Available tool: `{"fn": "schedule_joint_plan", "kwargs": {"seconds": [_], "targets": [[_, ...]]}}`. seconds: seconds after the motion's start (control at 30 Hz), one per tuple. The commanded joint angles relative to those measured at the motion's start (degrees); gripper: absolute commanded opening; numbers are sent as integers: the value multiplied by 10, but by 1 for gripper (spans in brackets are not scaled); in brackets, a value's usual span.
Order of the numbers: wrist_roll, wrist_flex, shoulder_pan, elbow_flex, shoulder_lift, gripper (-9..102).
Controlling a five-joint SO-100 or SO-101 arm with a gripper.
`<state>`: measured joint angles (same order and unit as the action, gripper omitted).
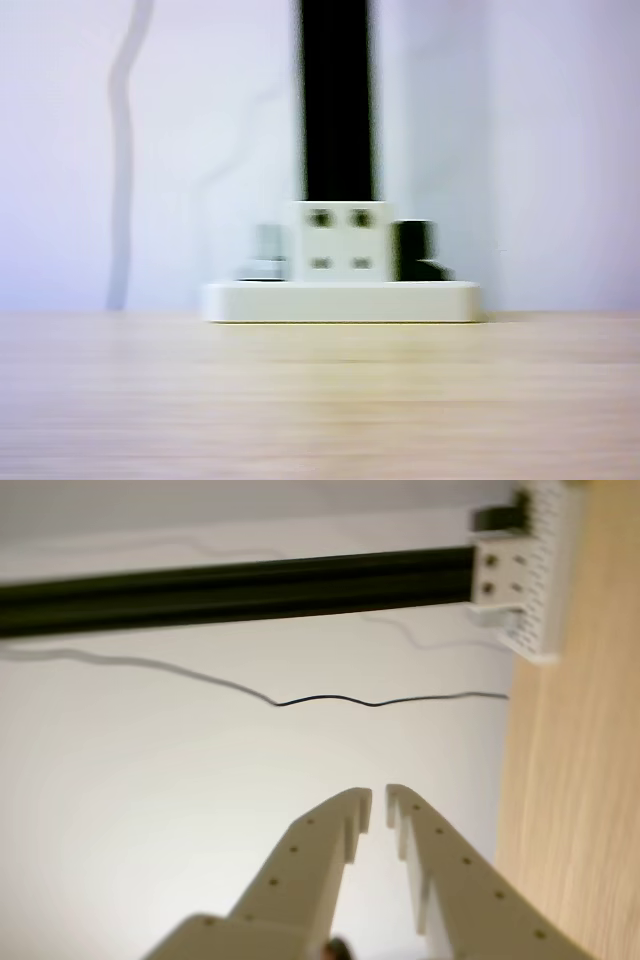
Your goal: Grasp a peg and put it in the crate.
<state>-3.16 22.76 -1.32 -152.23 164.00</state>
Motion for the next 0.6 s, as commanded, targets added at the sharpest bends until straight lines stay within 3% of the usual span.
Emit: {"fn": "schedule_joint_plan", "kwargs": {"seconds": [0.0, 0.43, 0.57], "targets": [[-40, 66, -6, 4, 55, -1], [-40, 154, -6, -232, 268, -1], [-40, 219, -6, -229, 272, -1]]}}
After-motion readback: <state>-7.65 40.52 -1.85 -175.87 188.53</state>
